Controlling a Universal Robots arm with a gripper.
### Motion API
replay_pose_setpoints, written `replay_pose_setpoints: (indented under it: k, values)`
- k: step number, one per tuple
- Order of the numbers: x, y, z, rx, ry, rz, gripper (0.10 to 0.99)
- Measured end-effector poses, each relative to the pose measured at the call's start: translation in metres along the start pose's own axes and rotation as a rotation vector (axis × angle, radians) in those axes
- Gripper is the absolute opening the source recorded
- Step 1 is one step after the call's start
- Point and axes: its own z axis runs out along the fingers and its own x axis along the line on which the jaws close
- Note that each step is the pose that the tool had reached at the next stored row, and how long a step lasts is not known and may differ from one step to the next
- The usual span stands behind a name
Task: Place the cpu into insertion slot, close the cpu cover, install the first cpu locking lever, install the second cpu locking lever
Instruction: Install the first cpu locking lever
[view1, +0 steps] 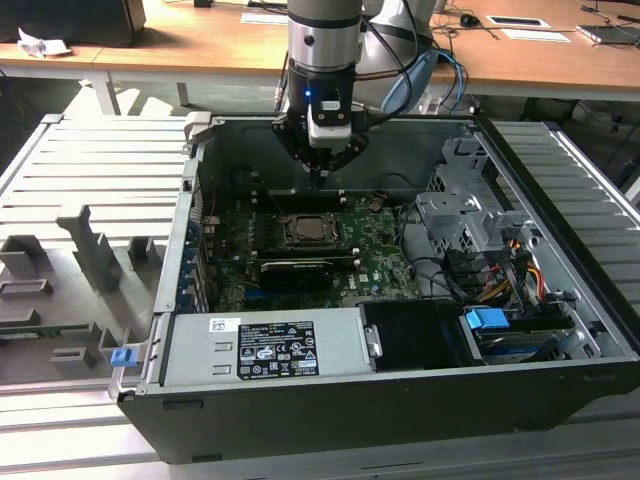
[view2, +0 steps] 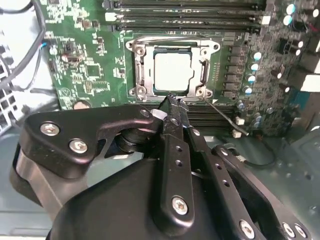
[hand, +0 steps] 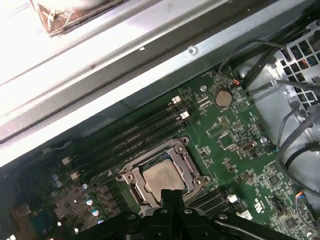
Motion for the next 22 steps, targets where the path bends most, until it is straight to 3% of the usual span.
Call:
replay_pose_setpoints:
  k: [5,17,20,22]
  values:
    - [0.0000,0.0000,0.0000,-0.003,0.0025,-0.100,0.106]
    - [0.0012,-0.0008,0.0016,-0.006,0.0065,-0.255,0.106]
    - [0.0012,-0.0008,0.0034,-0.009,0.0089,-0.351,0.106]
    - [0.0012,-0.0008,0.0040,-0.012,0.0117,-0.465,0.106]
